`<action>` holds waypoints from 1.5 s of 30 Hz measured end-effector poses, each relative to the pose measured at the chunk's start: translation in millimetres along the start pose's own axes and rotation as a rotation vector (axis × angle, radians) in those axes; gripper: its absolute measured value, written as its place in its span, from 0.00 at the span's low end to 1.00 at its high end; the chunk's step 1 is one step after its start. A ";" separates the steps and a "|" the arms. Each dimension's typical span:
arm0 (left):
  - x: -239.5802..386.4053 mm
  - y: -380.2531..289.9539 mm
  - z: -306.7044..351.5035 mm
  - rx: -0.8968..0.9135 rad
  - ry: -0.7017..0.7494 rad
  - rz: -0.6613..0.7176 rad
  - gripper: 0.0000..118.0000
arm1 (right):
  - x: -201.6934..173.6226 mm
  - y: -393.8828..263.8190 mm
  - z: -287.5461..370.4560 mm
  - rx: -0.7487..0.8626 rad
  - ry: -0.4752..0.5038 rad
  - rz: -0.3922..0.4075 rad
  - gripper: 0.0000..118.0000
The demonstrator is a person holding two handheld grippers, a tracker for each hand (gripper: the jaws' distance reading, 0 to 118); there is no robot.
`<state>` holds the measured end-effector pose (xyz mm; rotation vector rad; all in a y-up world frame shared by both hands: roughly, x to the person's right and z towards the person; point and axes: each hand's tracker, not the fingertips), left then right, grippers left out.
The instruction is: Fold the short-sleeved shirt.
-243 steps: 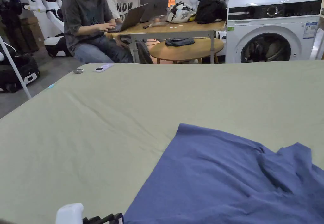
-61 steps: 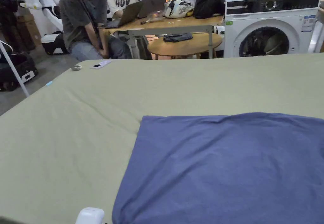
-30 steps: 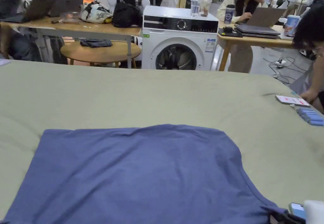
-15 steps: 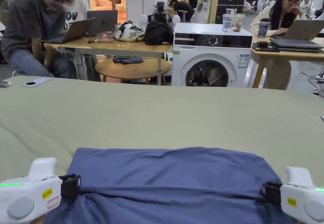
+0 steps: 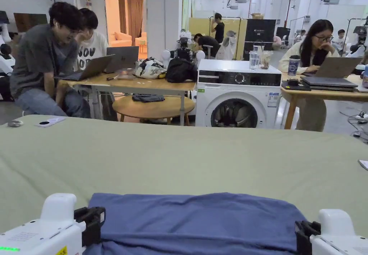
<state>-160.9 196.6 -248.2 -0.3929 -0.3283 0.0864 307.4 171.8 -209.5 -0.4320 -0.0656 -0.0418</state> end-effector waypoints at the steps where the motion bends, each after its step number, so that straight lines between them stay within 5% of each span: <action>1: 3.5 -2.5 4.5 0.004 0.007 -0.009 0.00 | -3.5 -3.7 4.0 0.001 0.000 0.002 0.00; 11: -25.1 -24.8 31.2 -0.031 0.075 0.071 0.00 | -12.8 -31.3 21.9 -0.029 0.062 -0.051 0.00; 12: -34.3 -24.9 27.6 -0.066 0.079 0.106 0.03 | -10.5 -30.9 23.5 -0.030 0.074 -0.064 0.00; 14: -60.4 -37.1 18.6 -0.125 0.106 0.197 0.28 | -2.3 -32.5 26.6 -0.066 0.176 -0.140 0.00; 22: -82.6 -70.2 -65.2 -0.400 0.172 0.222 0.34 | 17.5 -52.1 38.9 -0.102 0.110 -0.140 0.00; 24: -83.6 -84.1 -83.7 -0.488 0.160 0.243 0.29 | 24.3 -53.8 45.6 -0.108 0.079 -0.135 0.00; 26: -73.5 -77.3 -81.5 -0.432 0.196 0.200 0.01 | 34.5 -55.4 50.3 -0.110 0.036 -0.135 0.00; 29: -63.8 -79.1 -88.1 -0.483 0.212 0.071 0.00 | 54.0 -52.3 43.8 -0.098 -0.035 -0.165 0.00; 30: -64.6 -77.9 -89.4 -0.492 0.212 0.073 0.00 | 58.1 -50.0 38.8 -0.093 -0.064 -0.187 0.04; 31: -66.4 -75.7 -90.0 -0.491 0.208 0.092 0.00 | 65.0 -48.0 30.9 -0.104 -0.085 -0.218 0.22; 32: -66.2 -75.1 -88.5 -0.497 0.204 0.091 0.00 | 70.8 -46.4 20.0 -0.126 -0.086 -0.255 0.52; 33: -66.8 -74.6 -88.9 -0.500 0.202 0.084 0.00 | 74.7 -46.3 8.4 -0.144 -0.081 -0.289 0.63; 34: -67.2 -74.1 -89.3 -0.506 0.197 0.082 0.00 | 78.6 -46.8 -7.0 -0.169 -0.094 -0.316 0.64; 38: -63.7 -72.8 -83.5 -0.506 0.182 0.097 0.00 | 86.5 -64.2 -74.1 -0.405 -0.247 -0.302 0.58; 39: -63.9 -72.9 -82.7 -0.504 0.179 0.105 0.00 | 88.1 -73.5 -87.1 -0.451 -0.211 -0.298 0.54; 40: -63.3 -72.1 -80.3 -0.502 0.176 0.108 0.00 | 79.5 -66.5 -76.7 -0.361 -0.217 -0.240 0.40; 41: -61.2 -72.7 -78.9 -0.498 0.176 0.107 0.00 | 73.7 -58.0 -69.0 -0.353 -0.172 -0.226 0.00; 42: -57.3 -73.9 -78.7 -0.494 0.180 0.093 0.00 | 70.3 -55.5 -69.4 -0.383 -0.103 -0.231 0.00; 45: -59.4 -74.1 -80.1 -0.483 0.185 0.034 0.00 | 64.2 -66.3 -73.8 -0.395 -0.167 -0.161 0.00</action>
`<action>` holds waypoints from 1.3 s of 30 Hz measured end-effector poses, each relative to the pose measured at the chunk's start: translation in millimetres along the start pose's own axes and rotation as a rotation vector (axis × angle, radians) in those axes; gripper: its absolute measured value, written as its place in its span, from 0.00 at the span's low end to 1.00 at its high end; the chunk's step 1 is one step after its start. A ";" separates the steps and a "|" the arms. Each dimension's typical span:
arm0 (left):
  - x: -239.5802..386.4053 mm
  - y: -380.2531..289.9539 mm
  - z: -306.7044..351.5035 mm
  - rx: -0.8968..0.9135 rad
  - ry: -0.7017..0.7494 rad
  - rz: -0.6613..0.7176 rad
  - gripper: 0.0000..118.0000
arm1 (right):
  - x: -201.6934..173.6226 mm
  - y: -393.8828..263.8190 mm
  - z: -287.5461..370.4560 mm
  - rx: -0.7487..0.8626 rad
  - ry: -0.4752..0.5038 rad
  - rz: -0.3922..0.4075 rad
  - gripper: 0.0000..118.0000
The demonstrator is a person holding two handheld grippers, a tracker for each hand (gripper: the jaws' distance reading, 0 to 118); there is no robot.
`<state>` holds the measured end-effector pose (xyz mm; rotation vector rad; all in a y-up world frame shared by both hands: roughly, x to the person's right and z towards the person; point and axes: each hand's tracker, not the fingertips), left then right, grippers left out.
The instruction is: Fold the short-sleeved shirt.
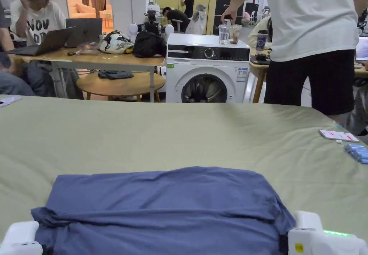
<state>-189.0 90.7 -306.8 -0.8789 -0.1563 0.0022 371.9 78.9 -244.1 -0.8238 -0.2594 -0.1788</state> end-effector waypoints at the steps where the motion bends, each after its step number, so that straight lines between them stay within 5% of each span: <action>1: -4.3 1.0 4.5 0.012 -0.019 0.000 0.00 | 0.0 2.2 2.6 -0.005 -0.001 0.009 0.00; 10: -37.5 -4.6 93.7 0.199 -0.070 0.024 0.00 | 6.6 -3.3 79.6 0.112 0.001 -0.022 0.00; 22: -42.7 -98.1 147.7 0.142 -0.047 0.025 0.00 | 8.8 -96.3 125.3 0.052 0.029 -0.062 0.00; 24: -53.5 -101.4 135.5 0.148 -0.055 0.051 0.00 | 9.4 -103.6 121.9 0.060 0.026 -0.047 0.13; 25: -56.1 -102.1 131.7 0.146 -0.077 0.085 0.11 | 8.9 -106.4 120.3 0.072 -0.017 -0.005 0.32; 26: -57.2 -103.9 131.7 0.180 -0.076 0.101 0.43 | 8.3 -106.2 118.5 0.082 -0.053 0.012 0.59; 27: -52.2 -101.5 135.6 0.224 -0.088 0.109 0.66 | 10.0 -107.0 119.2 0.089 -0.066 0.015 0.64; 29: -43.9 -102.1 157.4 0.438 -0.160 0.096 0.69 | 15.4 -104.9 133.9 0.152 0.000 -0.015 0.62; 39: 39.2 -39.7 187.9 0.604 -0.113 -0.001 0.69 | -35.8 -60.6 177.2 0.390 0.196 0.064 0.60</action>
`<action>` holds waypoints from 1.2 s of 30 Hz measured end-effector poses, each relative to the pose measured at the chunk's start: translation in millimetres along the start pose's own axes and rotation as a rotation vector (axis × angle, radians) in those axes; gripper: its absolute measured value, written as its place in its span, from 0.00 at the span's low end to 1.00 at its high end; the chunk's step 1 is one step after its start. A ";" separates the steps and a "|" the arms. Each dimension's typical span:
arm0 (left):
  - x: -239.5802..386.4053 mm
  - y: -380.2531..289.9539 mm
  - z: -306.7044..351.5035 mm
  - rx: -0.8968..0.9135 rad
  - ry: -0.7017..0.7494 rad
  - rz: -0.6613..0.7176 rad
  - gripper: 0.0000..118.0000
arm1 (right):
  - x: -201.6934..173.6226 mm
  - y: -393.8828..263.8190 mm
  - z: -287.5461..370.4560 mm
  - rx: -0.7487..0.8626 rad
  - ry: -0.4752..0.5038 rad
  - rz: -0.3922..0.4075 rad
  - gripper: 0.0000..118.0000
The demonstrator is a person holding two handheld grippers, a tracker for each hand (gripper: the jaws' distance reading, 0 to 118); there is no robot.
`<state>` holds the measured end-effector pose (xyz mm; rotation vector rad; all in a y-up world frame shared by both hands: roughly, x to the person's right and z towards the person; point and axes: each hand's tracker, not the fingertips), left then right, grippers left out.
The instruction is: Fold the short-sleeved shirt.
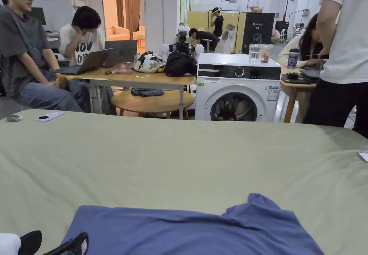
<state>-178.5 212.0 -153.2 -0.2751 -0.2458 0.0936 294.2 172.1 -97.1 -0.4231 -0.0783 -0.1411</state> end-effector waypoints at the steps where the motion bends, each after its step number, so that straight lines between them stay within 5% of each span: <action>1: 7.7 3.1 -1.2 0.028 0.000 -0.033 0.69 | -6.4 2.7 -1.5 0.006 0.013 0.009 0.58; 3: 20.8 7.1 -2.6 0.048 -0.036 -0.082 0.60 | -17.3 5.4 -5.0 0.021 0.040 0.026 0.41; 6: 27.3 7.8 -10.0 0.005 -0.041 -0.088 0.03 | -32.6 3.8 -12.3 0.023 0.027 0.076 0.08; 7: 27.7 5.7 -9.9 -0.026 -0.042 -0.076 0.00 | -34.4 2.7 -15.5 0.019 0.017 0.095 0.00; 17: -26.3 19.8 -58.1 -0.114 -0.024 0.035 0.00 | -26.9 0.5 -40.3 -0.023 0.075 0.056 0.00; 18: -37.7 22.8 -77.2 -0.184 -0.040 0.049 0.05 | -24.0 0.2 -42.3 -0.025 0.083 0.038 0.00; 20: -55.2 23.1 -123.0 -0.278 -0.047 0.059 0.41 | -17.6 -2.8 -46.8 -0.037 0.099 0.001 0.00; 21: -62.8 21.9 -145.6 -0.323 -0.036 0.045 0.45 | -14.5 -3.6 -49.2 -0.042 0.098 -0.008 0.00; 26: -98.7 9.1 -271.7 -0.587 0.109 0.029 0.45 | 8.7 -9.3 -56.4 -0.091 0.072 -0.008 0.00; 31: -133.5 -10.0 -330.0 -0.707 0.208 0.121 0.45 | 41.2 -6.6 -47.9 -0.143 -0.040 0.079 0.00; 36: -118.9 -12.2 -331.6 -0.726 0.177 -0.011 0.23 | 68.2 9.1 -58.9 -0.157 -0.064 0.033 0.00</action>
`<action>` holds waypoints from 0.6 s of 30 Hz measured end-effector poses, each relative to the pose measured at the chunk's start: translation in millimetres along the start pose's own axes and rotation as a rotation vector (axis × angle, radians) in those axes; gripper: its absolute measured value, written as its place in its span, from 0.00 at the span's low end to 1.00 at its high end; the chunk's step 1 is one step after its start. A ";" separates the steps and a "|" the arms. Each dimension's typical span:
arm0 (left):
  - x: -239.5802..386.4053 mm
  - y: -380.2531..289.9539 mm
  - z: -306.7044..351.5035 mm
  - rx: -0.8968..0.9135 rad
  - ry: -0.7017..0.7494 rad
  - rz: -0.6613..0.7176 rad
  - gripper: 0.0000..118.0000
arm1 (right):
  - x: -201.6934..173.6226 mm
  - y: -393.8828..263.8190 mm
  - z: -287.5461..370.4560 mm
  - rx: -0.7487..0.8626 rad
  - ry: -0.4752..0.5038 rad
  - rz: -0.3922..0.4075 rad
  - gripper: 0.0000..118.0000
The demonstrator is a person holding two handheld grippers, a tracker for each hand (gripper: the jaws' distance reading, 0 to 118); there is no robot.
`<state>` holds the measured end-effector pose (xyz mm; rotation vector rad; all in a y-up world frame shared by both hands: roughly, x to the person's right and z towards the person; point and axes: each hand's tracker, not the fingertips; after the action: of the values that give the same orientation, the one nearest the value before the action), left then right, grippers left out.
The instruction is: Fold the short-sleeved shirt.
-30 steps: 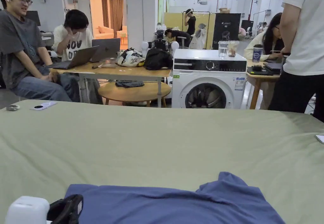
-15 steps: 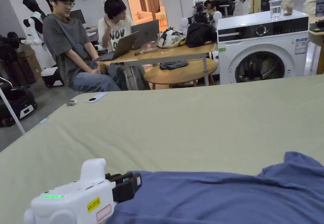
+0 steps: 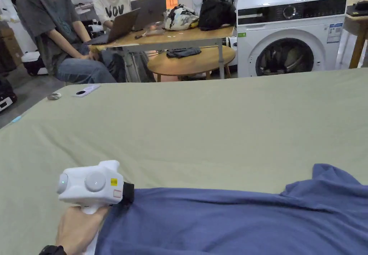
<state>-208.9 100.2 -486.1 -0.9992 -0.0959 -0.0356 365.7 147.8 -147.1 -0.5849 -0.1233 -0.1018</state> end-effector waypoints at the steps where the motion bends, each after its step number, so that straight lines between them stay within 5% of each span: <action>1: 4.8 2.6 -0.1 -0.002 0.008 -0.029 0.20 | 2.5 9.1 -7.0 -0.002 -0.002 -0.014 0.00; 4: 19.2 5.7 -2.8 -0.012 0.021 -0.071 0.00 | 3.2 46.5 -36.2 -0.026 -0.005 -0.035 0.00; 5: 24.5 5.1 -5.2 -0.017 0.055 -0.100 0.00 | 4.8 60.2 -50.9 -0.046 0.004 -0.041 0.08; 6: 27.4 4.0 -7.6 -0.021 0.075 -0.127 0.00 | 5.7 71.7 -67.3 -0.081 0.008 -0.043 0.36; 7: 28.4 3.9 -10.1 -0.027 0.074 -0.124 0.00 | 6.0 84.3 -86.6 -0.129 0.022 -0.040 0.54; 8: 32.3 -0.1 -2.4 -0.036 0.072 -0.120 0.00 | 7.8 93.1 -109.0 -0.182 0.044 -0.045 0.58; 12: 30.4 2.7 2.8 -0.069 0.062 -0.098 0.00 | 14.3 106.1 -208.5 -0.381 0.007 -0.059 0.51; 14: 33.7 1.1 4.2 -0.060 0.071 -0.110 0.00 | 12.5 98.7 -236.5 -0.477 -0.022 -0.031 0.33; 15: 35.2 0.2 4.3 -0.060 0.075 -0.116 0.00 | 8.0 92.7 -236.7 -0.481 -0.045 -0.005 0.30; 18: 35.0 0.2 5.8 -0.060 0.085 -0.116 0.00 | -2.4 101.1 -219.7 -0.422 -0.024 0.035 0.03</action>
<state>-174.4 105.7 -479.8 -1.0496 -0.0754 -0.1875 395.7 109.6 -384.0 -1.0094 -0.1150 -0.0872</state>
